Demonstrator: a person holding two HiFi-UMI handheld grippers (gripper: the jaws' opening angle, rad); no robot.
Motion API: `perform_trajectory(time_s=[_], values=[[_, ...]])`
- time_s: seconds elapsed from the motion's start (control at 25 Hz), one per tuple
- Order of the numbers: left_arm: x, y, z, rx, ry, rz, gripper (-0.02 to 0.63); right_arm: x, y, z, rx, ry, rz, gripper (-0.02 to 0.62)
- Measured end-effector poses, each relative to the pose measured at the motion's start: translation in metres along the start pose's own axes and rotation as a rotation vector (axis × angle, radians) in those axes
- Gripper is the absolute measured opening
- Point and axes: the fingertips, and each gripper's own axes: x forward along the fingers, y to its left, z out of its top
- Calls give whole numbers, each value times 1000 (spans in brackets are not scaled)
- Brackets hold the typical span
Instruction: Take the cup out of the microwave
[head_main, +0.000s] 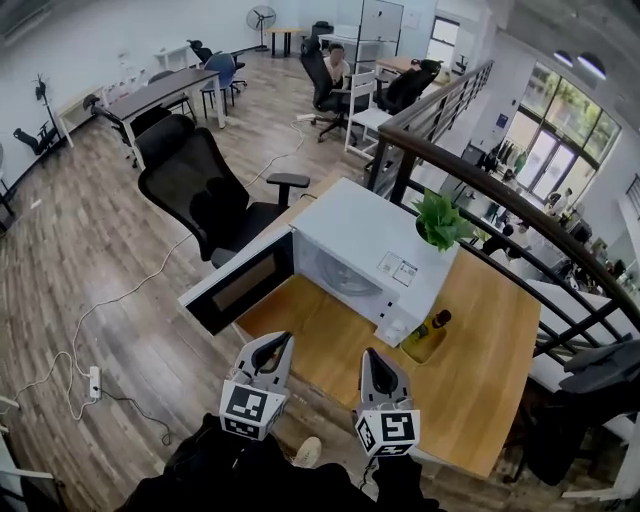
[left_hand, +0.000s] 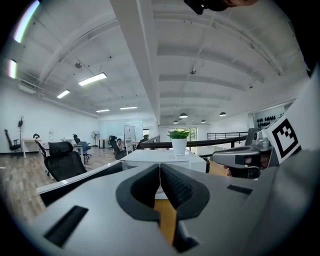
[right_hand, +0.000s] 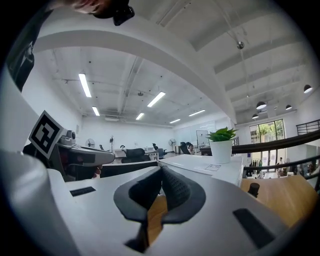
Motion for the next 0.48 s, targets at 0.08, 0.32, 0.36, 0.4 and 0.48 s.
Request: perform_trajectory(time_s=[0.08,0.32,0.36,0.4,0.48], values=[[13,11,-1,0,1,9,26,18,-3,-5,3,8,8,12],[63,45,-18,-2,36,-27,26,79,-19,-21,14,31,-11,12],[73,51,-22,-2,43,-38,26,90,-22,-25,22,38,-20,12],[82,57,-26,-5,51,-45,26,101,-25,-29,31,46,-28,12],[100,70,-34,-20,70,-55,26,122,-30,-39,42,65,-39,12]])
